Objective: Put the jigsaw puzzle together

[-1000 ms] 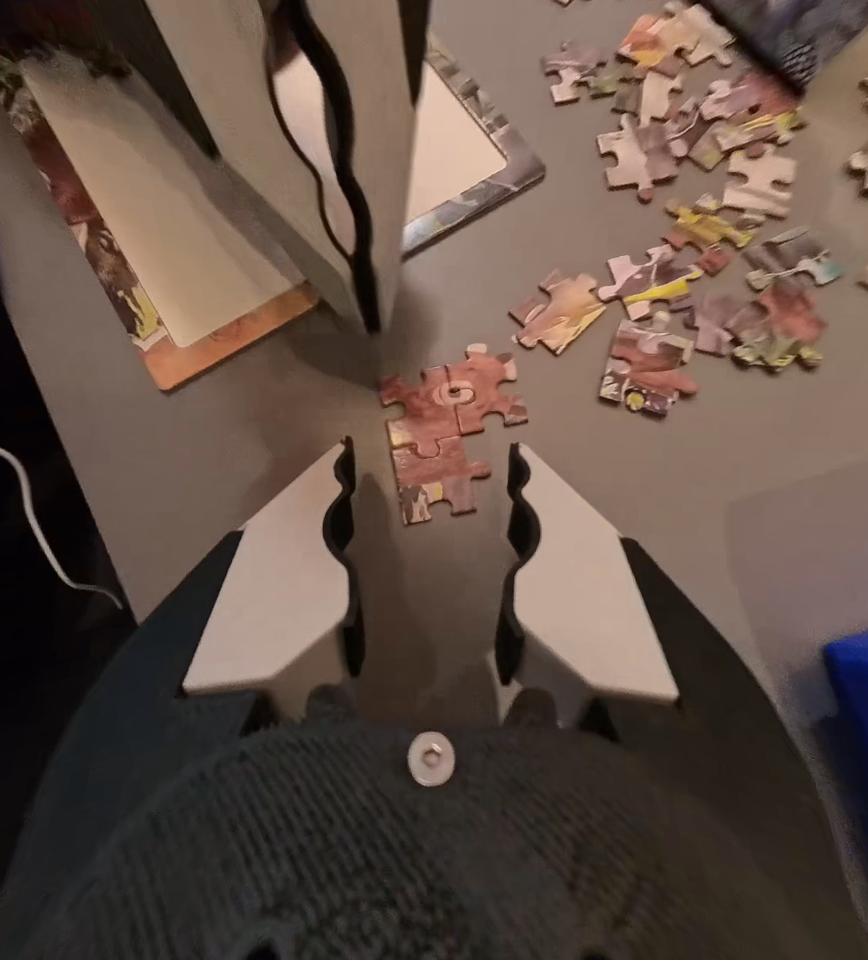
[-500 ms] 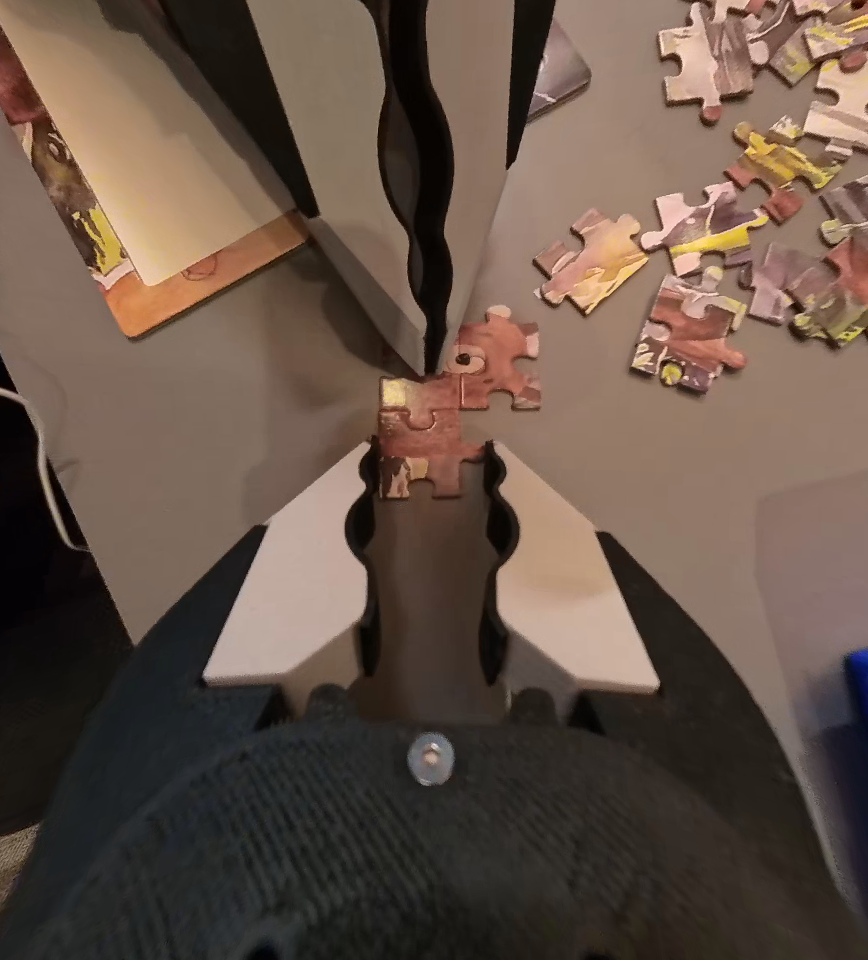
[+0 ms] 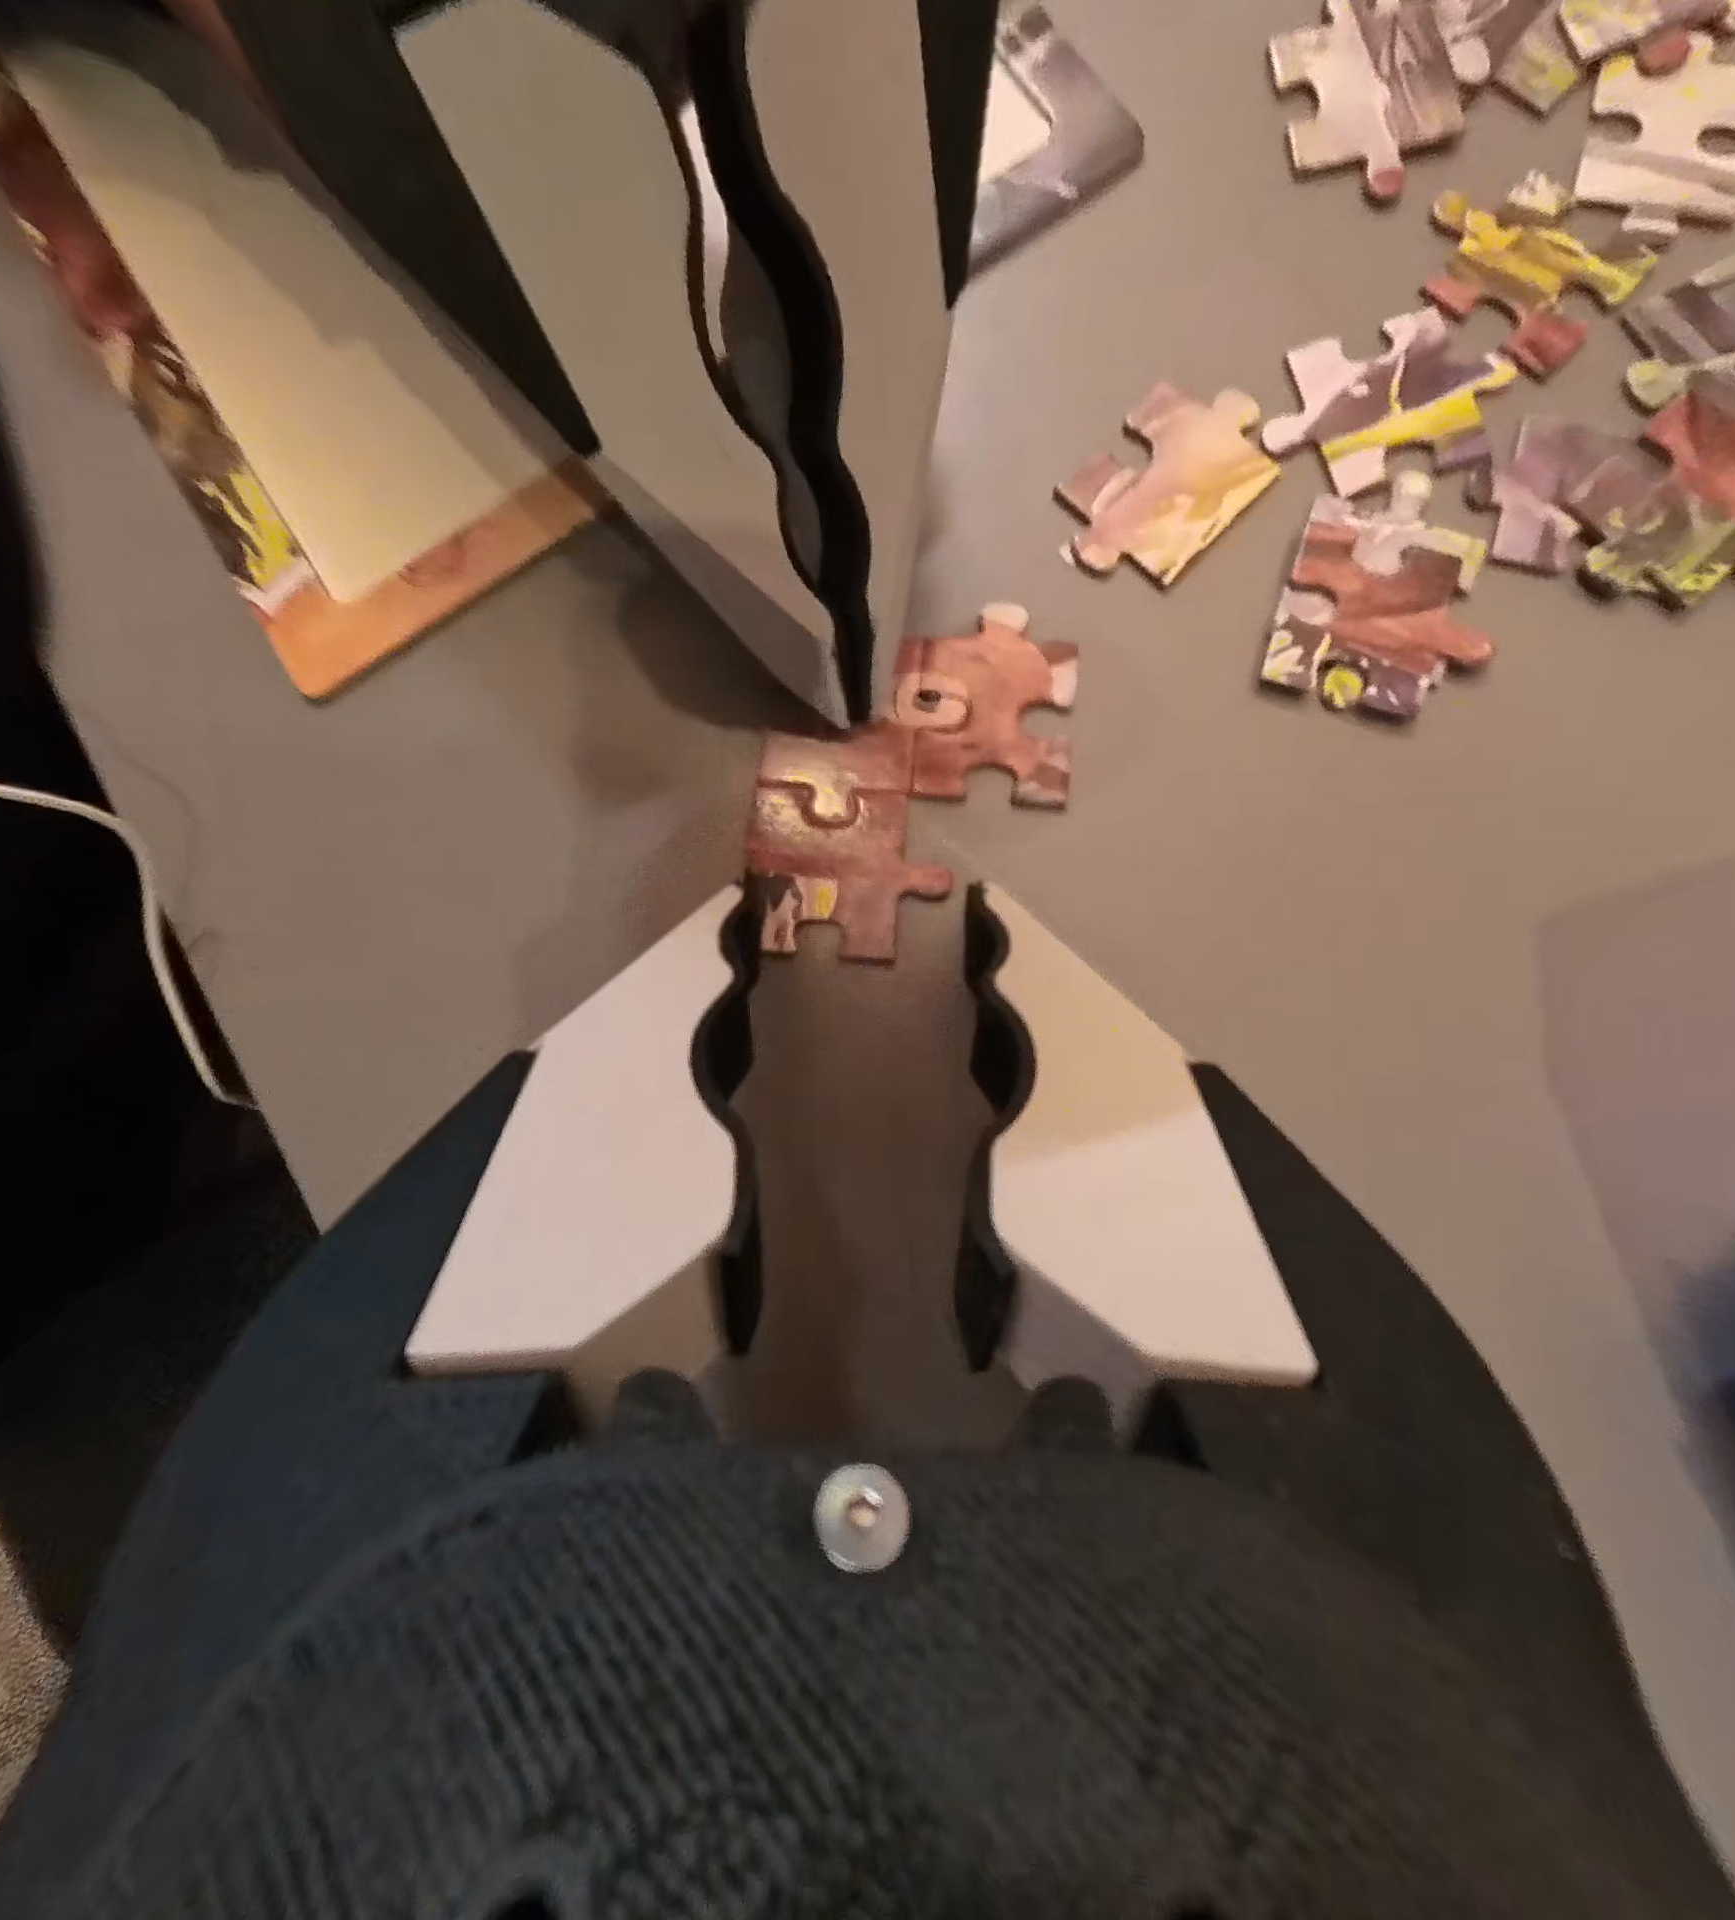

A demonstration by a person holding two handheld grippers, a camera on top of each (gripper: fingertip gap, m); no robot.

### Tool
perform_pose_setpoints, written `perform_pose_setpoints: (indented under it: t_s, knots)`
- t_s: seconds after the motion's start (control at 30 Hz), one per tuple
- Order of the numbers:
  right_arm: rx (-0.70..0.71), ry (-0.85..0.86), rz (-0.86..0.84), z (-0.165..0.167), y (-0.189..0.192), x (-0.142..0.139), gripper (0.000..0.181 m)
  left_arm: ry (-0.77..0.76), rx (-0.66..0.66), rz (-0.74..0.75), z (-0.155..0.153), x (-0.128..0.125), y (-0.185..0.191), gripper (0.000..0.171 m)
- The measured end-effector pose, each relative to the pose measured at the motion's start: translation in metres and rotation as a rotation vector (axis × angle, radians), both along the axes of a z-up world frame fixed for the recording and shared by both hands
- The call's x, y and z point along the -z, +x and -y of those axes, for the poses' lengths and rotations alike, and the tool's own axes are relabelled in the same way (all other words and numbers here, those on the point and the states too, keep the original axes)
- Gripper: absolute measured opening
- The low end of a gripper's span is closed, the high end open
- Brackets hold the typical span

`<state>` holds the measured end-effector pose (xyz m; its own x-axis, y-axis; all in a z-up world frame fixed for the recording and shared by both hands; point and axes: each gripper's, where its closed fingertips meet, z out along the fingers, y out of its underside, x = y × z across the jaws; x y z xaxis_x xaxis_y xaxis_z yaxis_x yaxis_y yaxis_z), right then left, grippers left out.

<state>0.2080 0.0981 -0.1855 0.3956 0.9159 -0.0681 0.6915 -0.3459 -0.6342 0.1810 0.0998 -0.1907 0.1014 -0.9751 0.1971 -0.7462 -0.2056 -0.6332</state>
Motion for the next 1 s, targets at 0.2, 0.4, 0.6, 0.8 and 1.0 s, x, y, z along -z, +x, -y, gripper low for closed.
perform_pose_setpoints:
  t_s: [0.2, 0.4, 0.6, 0.8, 1.0]
  knots:
    - [0.046, 0.024, -0.033, 0.015, -0.006, 0.004, 0.054, -0.045, 0.038, 0.012, 0.015, -0.002, 0.0, 0.0]
    - [0.013, -0.026, 0.015, 0.068, 0.004, 0.002, 0.04, -0.21, 0.15, 0.026, 0.066, -0.007, 0.004, 0.0]
    - [0.106, -0.147, -0.14, 0.135, 0.018, -0.003, 0.049, -0.256, 0.265, 0.032, 0.122, -0.008, 0.018, 0.0]
    - [0.131, 0.479, 0.043, 0.143, 0.048, 0.0, 0.052, -0.183, 0.283, 0.03, 0.134, -0.007, 0.034, 0.0]
    - [-0.057, 0.817, 0.31, 0.142, 0.038, 0.009, 0.044, -0.037, 0.213, 0.046, 0.117, -0.008, 0.035, 0.0]
